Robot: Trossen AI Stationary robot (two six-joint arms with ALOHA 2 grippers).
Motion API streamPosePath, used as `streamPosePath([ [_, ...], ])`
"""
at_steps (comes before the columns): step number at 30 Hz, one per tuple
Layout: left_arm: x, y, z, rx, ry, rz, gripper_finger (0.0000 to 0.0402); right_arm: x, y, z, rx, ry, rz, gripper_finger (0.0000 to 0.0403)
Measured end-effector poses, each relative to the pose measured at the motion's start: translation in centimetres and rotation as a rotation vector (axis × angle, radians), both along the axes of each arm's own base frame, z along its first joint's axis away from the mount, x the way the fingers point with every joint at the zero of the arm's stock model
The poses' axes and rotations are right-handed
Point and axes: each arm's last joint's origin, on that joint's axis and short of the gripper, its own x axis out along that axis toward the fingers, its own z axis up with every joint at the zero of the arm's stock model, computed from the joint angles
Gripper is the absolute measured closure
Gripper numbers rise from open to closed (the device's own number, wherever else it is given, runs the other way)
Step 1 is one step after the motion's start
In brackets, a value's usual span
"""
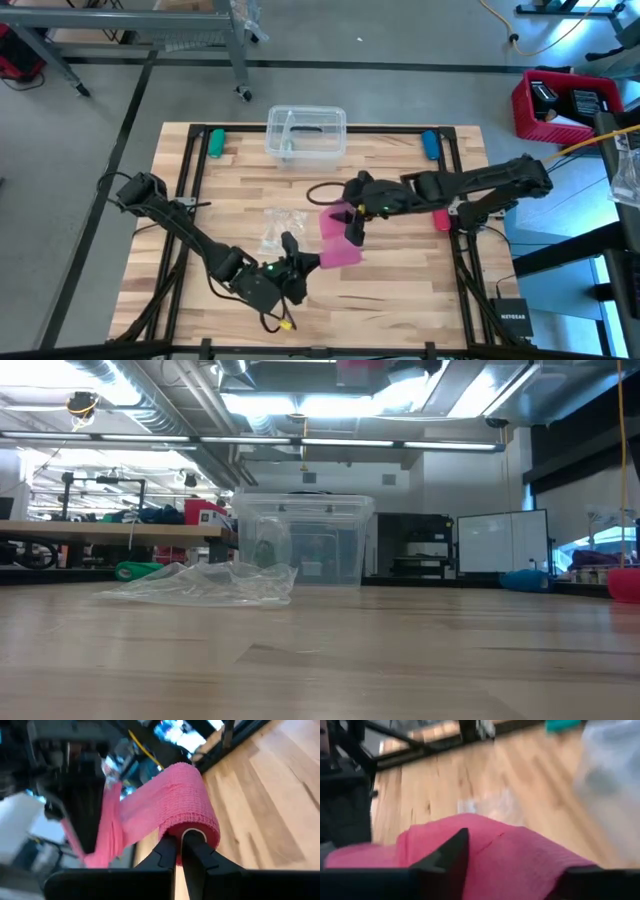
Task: Roll bandage
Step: Roll the pink bandage
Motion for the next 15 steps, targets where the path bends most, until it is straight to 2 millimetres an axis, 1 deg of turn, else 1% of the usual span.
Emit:
streamPosePath([
  [4,-0.1,1.1,-1.3,-0.157,0.038,0.071,0.0396,0.7,-0.8,-1.7,0.120,0.111,-0.009,0.0182],
  [7,0.2,2.0,-2.6,-0.275,0.059,0.141,0.0396,1.3,-1.2,-2.6,0.167,0.148,-0.039,0.0156],
  [11,1.3,2.7,-4.7,-0.393,0.107,0.185,0.0396,2.1,-1.5,-3.7,0.184,0.178,-0.072,0.0141],
  [15,2.5,2.9,-6.3,-0.471,0.151,0.165,0.0396,2.6,-1.6,-4.2,0.197,0.185,-0.077,0.0139],
])
